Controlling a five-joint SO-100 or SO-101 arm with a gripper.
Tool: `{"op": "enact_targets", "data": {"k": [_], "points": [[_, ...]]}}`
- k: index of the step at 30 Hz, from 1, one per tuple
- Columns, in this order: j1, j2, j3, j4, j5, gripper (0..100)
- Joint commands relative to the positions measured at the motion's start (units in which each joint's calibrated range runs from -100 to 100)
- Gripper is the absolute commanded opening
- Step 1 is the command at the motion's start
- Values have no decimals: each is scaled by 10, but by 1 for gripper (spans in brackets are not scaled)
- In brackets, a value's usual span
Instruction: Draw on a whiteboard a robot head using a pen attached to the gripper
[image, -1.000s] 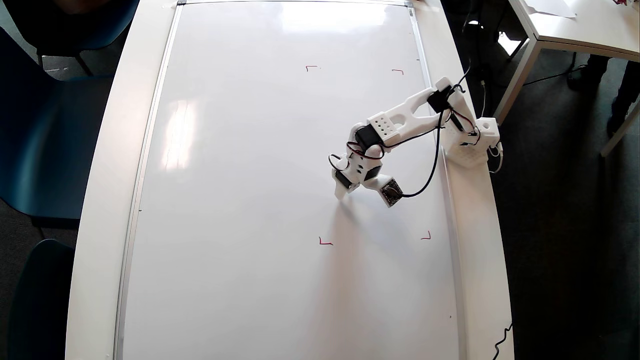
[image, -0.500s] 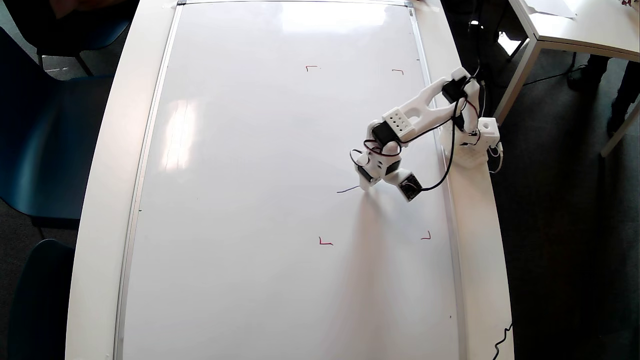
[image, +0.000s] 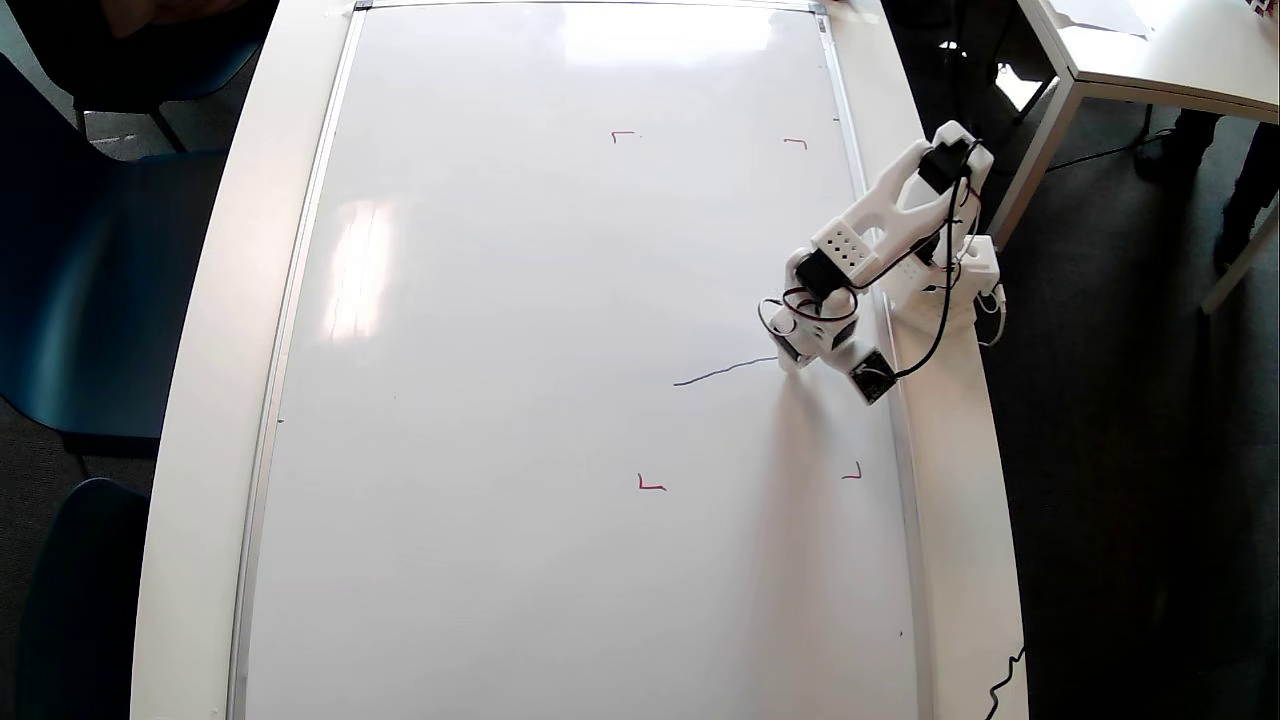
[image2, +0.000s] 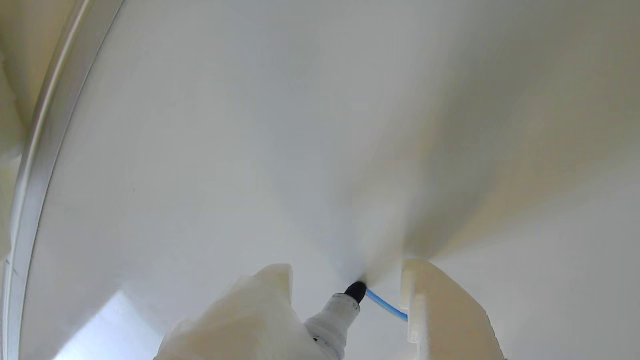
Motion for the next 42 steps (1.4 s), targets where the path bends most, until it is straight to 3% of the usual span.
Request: {"op": "enact_targets", "data": {"k": [1, 5, 42], "points": [[-7, -8, 27, -5, -5, 15], [4, -8, 28, -6, -2, 15], [503, -10, -18, -9, 11, 15]]}}
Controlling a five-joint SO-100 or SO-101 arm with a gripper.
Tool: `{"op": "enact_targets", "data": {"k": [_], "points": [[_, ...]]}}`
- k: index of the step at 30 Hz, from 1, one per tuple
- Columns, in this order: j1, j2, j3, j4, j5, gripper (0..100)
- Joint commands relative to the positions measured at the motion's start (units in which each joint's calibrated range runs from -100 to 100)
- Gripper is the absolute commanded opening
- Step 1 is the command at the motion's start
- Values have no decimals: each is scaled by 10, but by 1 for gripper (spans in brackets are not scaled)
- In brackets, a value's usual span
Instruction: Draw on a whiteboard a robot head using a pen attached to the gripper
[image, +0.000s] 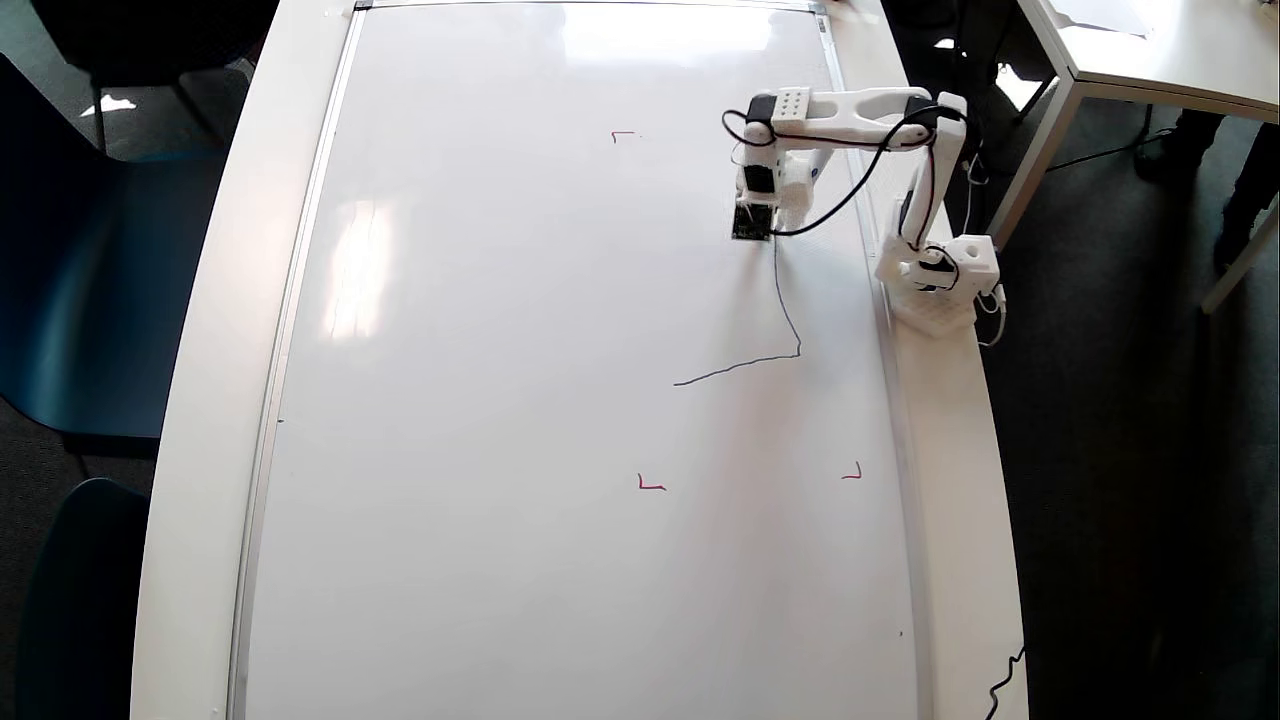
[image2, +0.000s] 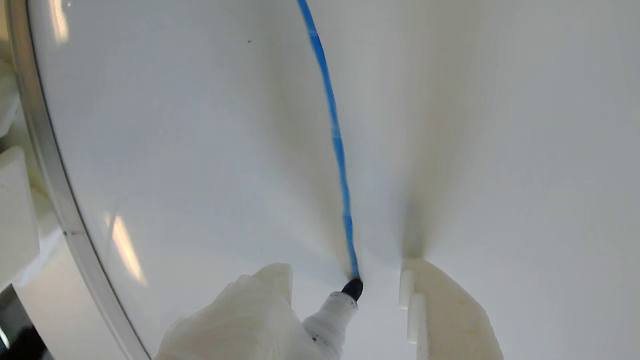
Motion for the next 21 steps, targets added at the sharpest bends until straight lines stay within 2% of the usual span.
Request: {"op": "enact_targets", "data": {"k": [1, 6, 15, 19, 21], "points": [[53, -7, -34, 0, 5, 15], [75, -6, -76, 0, 12, 15], [12, 3, -120, -46, 14, 15], [12, -6, -109, -31, 4, 15], [14, -6, -112, 19, -3, 15]]}}
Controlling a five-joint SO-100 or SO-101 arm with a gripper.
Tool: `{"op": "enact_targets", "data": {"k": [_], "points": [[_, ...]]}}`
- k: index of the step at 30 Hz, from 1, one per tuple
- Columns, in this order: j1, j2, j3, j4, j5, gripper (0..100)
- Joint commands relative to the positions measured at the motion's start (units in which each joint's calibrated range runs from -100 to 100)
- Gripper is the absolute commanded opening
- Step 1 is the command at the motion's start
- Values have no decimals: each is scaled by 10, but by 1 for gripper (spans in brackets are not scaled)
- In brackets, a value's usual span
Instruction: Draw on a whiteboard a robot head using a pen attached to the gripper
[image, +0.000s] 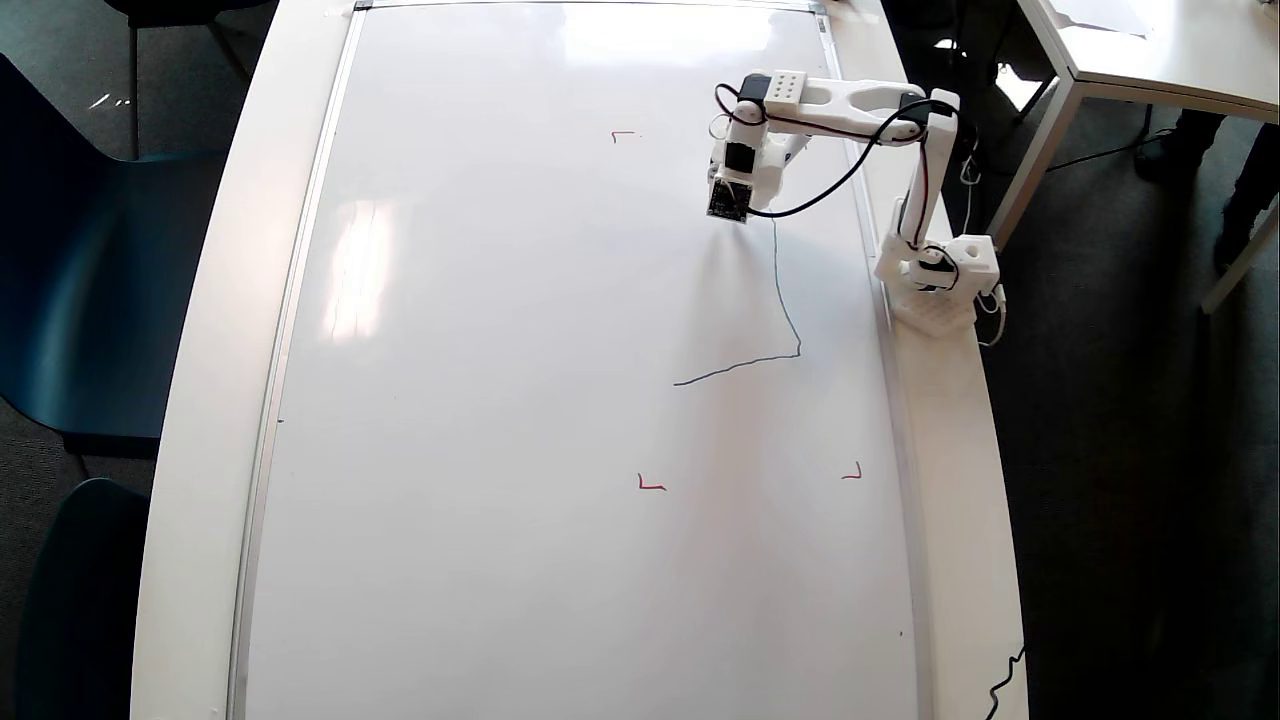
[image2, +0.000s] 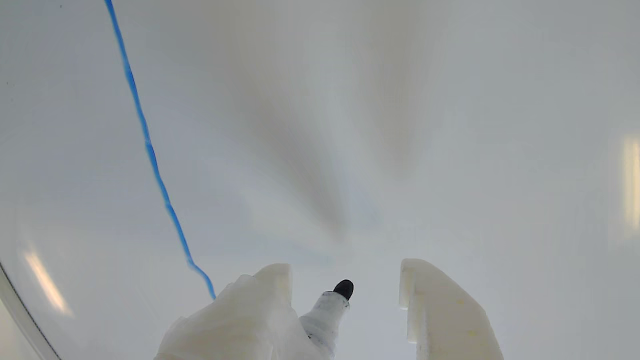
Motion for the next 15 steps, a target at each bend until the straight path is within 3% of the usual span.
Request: {"op": "enact_targets", "data": {"k": [1, 15], "points": [[2, -15, -13, 73, -11, 15], [71, -65, 9, 99, -12, 15]]}}
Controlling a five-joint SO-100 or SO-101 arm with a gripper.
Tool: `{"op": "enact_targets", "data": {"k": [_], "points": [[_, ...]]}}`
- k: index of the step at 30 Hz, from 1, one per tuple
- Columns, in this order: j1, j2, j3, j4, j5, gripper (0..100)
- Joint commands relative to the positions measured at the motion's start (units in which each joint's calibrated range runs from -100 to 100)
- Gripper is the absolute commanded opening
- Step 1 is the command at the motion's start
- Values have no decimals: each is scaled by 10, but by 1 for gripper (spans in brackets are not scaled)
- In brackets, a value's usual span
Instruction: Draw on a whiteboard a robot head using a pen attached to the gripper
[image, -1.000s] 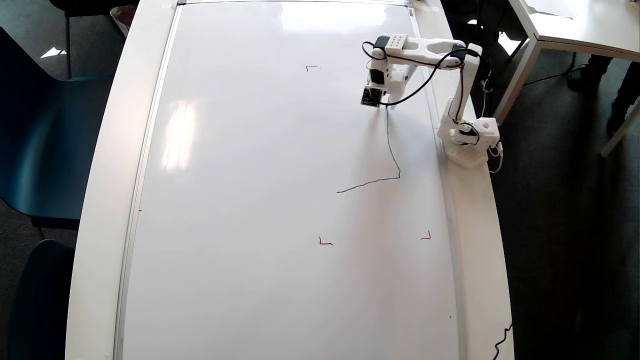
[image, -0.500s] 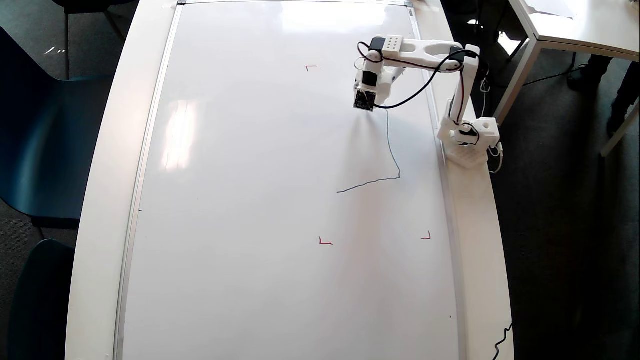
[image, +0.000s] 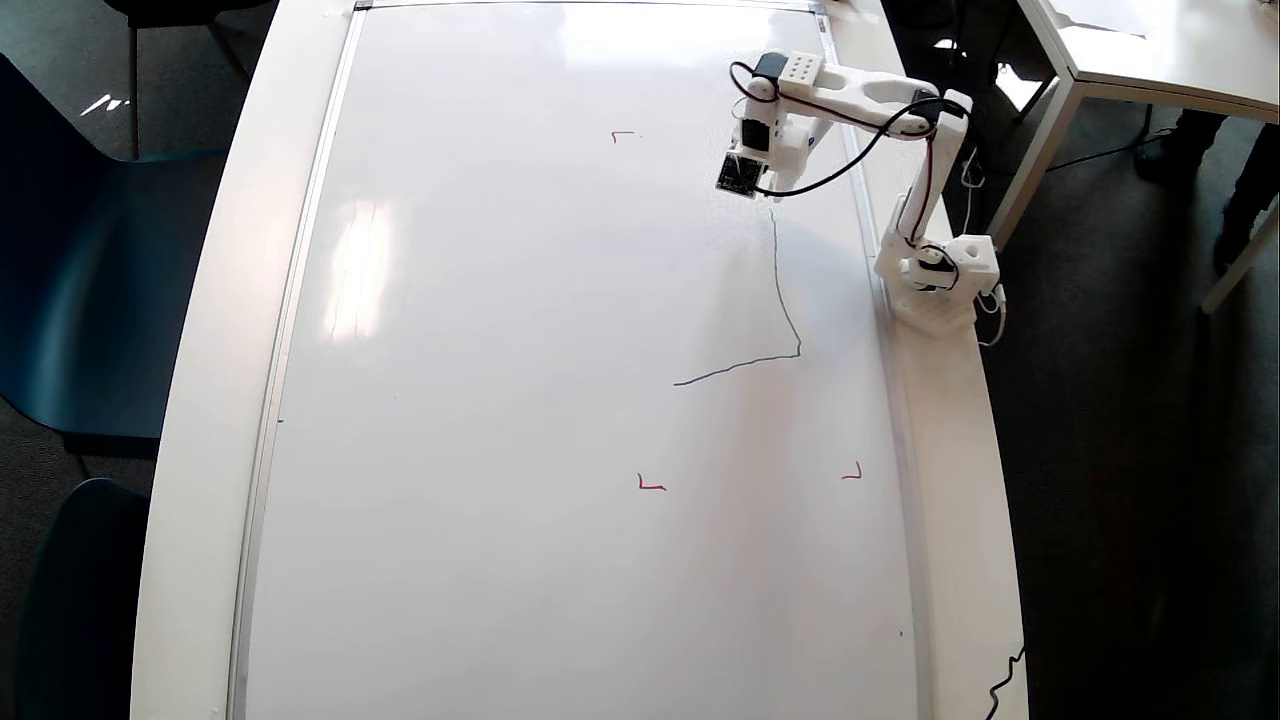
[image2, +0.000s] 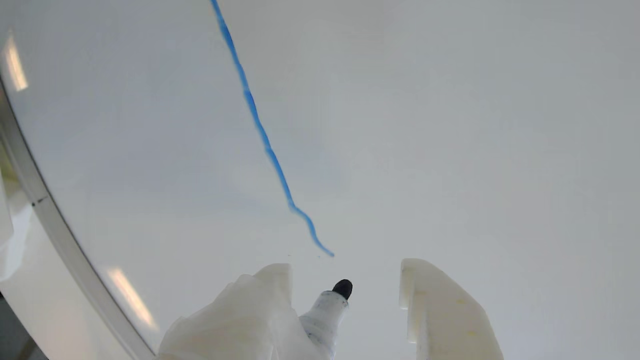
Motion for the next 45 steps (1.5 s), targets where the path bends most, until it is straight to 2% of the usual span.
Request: {"op": "enact_targets", "data": {"k": [1, 8, 25, 34, 45], "points": [[18, -24, 17, 7, 3, 15], [31, -24, 103, 1, 1, 15], [39, -24, 88, -74, 30, 15], [34, 46, 73, -112, 32, 15], [-56, 116, -37, -144, 28, 15]]}}
